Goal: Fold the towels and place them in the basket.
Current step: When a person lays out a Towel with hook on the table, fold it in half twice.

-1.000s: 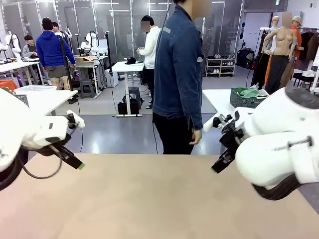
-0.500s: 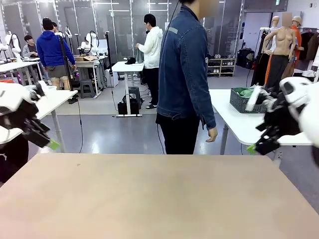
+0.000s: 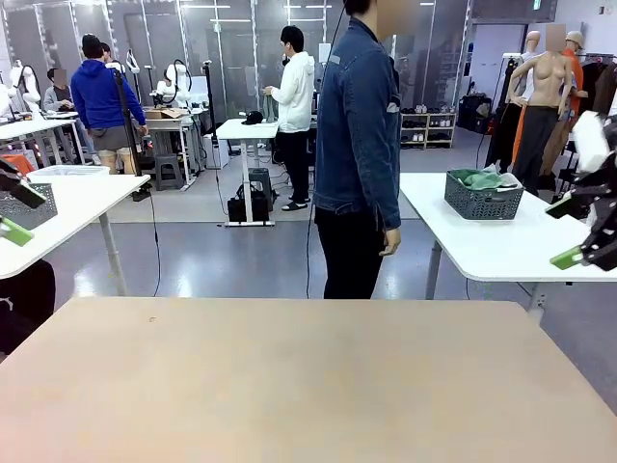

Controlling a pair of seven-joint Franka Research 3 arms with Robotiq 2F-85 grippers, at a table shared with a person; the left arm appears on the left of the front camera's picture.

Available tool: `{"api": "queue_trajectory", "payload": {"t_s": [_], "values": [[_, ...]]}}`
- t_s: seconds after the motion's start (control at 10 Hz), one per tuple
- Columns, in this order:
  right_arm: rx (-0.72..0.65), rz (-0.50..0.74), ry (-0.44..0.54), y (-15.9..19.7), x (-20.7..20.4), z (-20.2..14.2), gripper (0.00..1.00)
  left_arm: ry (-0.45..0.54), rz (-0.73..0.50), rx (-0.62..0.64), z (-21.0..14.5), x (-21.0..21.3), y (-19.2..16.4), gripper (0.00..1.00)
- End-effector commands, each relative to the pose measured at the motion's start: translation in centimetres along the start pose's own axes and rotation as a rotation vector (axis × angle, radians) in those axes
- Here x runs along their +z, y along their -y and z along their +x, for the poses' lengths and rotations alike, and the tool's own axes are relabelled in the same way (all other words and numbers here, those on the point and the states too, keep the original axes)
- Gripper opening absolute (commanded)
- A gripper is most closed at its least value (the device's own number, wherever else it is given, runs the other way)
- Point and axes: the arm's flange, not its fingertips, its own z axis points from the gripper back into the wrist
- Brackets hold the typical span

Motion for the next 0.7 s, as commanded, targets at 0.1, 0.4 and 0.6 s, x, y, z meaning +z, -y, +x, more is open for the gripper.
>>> {"api": "queue_trajectory", "payload": {"t_s": [0.1,0.4,0.6], "values": [[0.060,0.135,0.088,1.3,1.4,-1.0,1.00,0.048,-0.114,-0.064,0.2,0.0,-2.1,1.00],[0.063,0.185,0.093,1.4,1.0,-0.7,1.00,0.023,-0.098,-0.020,0.4,-0.9,-2.0,1.00],[0.047,0.173,0.097,0.8,1.0,-0.6,1.00,0.038,-0.106,-0.023,-0.1,-1.4,-1.9,1.00]]}}
